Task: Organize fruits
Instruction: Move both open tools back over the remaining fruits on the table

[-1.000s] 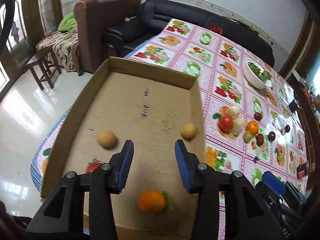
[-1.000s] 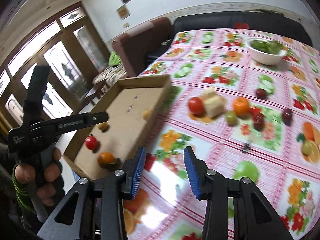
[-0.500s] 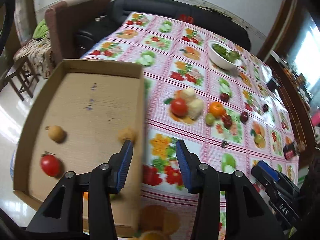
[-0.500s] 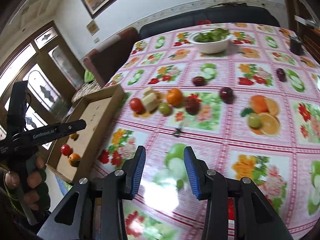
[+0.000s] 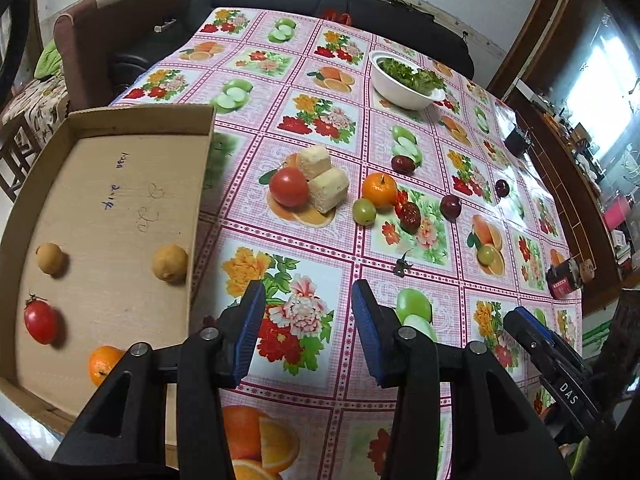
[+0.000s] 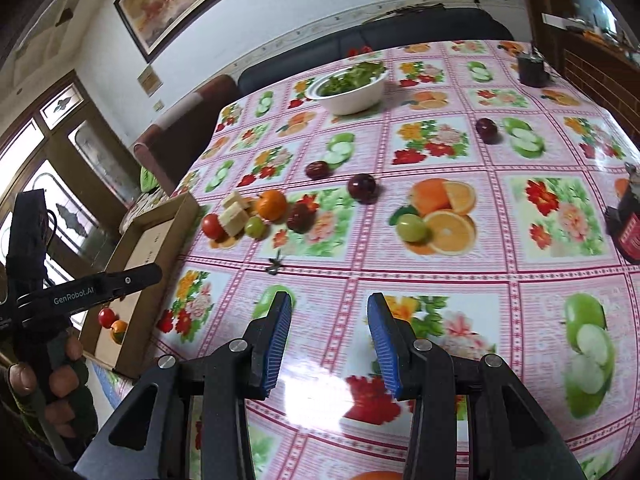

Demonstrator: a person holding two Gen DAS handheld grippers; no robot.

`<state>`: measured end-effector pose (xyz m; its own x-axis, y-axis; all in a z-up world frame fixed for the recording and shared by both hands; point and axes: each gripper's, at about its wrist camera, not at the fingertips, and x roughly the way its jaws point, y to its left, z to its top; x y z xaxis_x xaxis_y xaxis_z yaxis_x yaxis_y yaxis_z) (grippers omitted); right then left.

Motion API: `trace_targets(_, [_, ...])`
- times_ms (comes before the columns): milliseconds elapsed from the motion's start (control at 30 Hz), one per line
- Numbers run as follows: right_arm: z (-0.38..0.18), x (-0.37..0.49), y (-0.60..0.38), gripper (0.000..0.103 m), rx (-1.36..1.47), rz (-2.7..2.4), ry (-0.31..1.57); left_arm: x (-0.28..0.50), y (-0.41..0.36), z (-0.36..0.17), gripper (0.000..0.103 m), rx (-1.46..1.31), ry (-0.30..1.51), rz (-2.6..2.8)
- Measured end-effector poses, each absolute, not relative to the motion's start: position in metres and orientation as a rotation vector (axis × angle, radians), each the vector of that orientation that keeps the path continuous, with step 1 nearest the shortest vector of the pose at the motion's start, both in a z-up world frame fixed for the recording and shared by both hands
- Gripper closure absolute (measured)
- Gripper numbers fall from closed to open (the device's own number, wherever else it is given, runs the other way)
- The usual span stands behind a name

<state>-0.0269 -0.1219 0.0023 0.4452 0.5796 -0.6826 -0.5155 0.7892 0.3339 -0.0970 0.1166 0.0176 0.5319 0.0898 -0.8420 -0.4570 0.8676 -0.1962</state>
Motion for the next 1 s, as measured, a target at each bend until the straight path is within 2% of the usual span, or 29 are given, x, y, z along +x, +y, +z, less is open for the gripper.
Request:
trace_targets(667, [-0.004,0.004,-0.126,0.061,0.094,0.636,0.887,-0.056,0.137,-0.002,0.06,-0.487,0.983,0.347])
trace_targets(1000, [-0.003,0.036,-0.112,0.06,0.081,0.631,0.895,-0.025,0.153,-0.017,0.06,-0.403,1.016,0.385])
